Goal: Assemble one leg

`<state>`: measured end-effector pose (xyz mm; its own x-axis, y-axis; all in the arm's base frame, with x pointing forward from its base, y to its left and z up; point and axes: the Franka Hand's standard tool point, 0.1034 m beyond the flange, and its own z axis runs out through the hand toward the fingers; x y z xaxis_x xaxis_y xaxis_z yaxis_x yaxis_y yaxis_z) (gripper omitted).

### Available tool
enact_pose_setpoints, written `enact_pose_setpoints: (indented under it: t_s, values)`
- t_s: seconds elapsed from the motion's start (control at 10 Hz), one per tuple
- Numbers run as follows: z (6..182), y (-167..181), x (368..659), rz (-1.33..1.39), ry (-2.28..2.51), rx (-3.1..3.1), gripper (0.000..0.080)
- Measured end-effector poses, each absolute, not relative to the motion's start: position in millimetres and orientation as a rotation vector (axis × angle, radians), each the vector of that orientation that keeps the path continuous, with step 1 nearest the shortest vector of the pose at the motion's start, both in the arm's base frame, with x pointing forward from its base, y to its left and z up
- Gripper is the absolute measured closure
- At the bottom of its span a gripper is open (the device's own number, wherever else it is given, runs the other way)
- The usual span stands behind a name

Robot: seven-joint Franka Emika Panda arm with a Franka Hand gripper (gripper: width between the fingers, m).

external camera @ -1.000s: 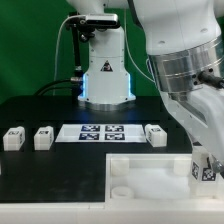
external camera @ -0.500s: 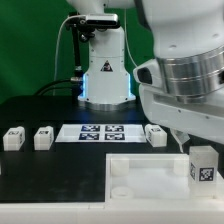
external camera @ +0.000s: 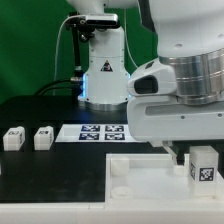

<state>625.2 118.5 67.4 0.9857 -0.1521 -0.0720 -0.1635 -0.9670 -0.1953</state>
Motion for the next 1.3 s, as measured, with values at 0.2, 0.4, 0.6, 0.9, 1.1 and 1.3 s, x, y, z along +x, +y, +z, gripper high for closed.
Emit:
enact_pose_setpoints:
  t_s: [0.2, 0.4, 0.6, 0.9, 1.1, 1.3]
  values:
    - [63.2, 111.3, 626.0, 0.041, 0.075, -2.938, 0.0151]
    - [62.7, 111.6, 625.8, 0.044, 0.101, -2.937, 0.0387]
    - [62.7, 111.8, 625.8, 0.077, 0.435, -2.910, 0.0507]
    - [63.4, 111.9, 627.3, 0.119, 0.869, -2.815, 0.0507]
    - [63.1, 112.0, 627.8, 0.165, 1.236, -2.668, 0.0507]
    - [61.7, 112.2, 627.9, 0.235, 1.705, -2.363, 0.0507]
